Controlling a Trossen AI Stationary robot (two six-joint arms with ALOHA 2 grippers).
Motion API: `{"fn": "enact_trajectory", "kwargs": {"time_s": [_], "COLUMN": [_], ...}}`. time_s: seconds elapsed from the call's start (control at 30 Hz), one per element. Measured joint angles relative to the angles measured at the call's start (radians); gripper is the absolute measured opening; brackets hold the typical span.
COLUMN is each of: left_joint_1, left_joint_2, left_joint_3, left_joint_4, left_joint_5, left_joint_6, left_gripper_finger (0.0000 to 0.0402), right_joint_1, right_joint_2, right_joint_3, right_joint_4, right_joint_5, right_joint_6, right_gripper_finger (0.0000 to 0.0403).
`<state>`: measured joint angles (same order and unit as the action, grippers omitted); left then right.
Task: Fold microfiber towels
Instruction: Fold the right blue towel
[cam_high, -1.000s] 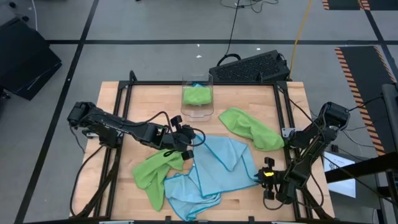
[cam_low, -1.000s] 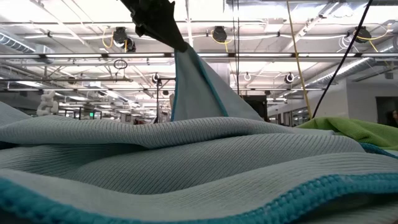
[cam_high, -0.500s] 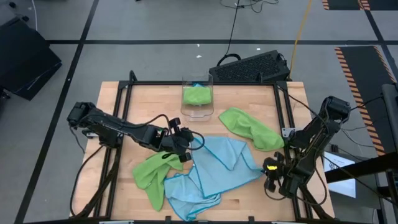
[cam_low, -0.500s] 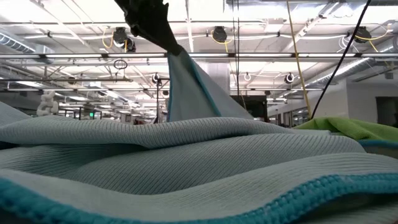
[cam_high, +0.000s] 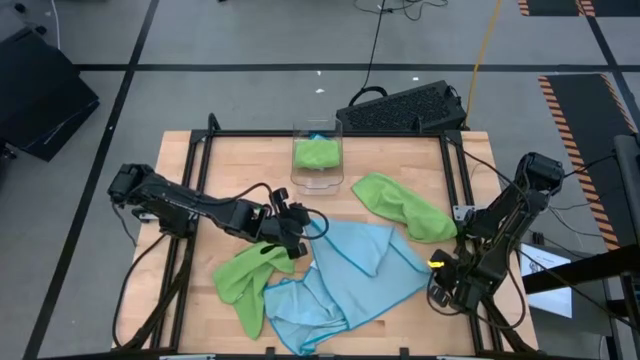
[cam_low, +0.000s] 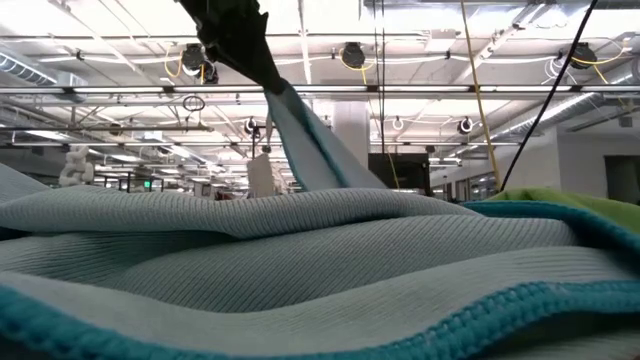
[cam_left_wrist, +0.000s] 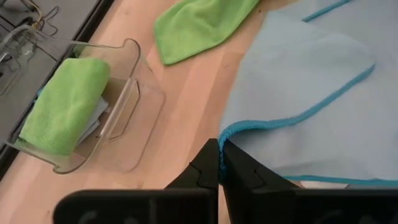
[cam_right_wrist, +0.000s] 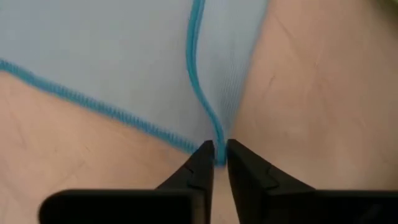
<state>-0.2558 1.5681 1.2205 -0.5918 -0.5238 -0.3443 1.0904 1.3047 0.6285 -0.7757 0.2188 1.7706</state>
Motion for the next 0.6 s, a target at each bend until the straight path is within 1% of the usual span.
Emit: {"fn": "enact_trajectory", "kwargs": {"time_s": [0.07, 0.17, 0.27, 0.43, 0.6], "left_joint_1": [0.000, -0.001, 0.000, 0.000, 0.000], "left_joint_2": [0.000, 0.000, 0.000, 0.000, 0.000], "left_joint_3": [0.000, 0.000, 0.000, 0.000, 0.000], "left_joint_4": [-0.006, -0.017, -0.019, -0.019, -0.019], "left_joint_5": [0.000, 0.000, 0.000, 0.000, 0.000], "left_joint_6": [-0.003, -0.012, -0.018, -0.018, -0.021], "left_gripper_finger": [0.0004, 0.0008, 0.0012, 0.0004, 0.0012], "right_joint_1": [0.000, 0.000, 0.001, 0.011, 0.011], "right_joint_2": [-0.004, -0.023, -0.046, -0.071, -0.087], "right_joint_3": [0.000, 0.000, 0.000, 0.000, 0.000], "right_joint_4": [-0.003, -0.003, 0.005, 0.083, 0.124], "right_joint_5": [0.005, 0.015, 0.046, 0.125, 0.147], "right_joint_6": [0.000, 0.000, -0.002, -0.071, -0.115], "right_gripper_finger": [0.0063, 0.0084, 0.0095, 0.0096, 0.0078]}}
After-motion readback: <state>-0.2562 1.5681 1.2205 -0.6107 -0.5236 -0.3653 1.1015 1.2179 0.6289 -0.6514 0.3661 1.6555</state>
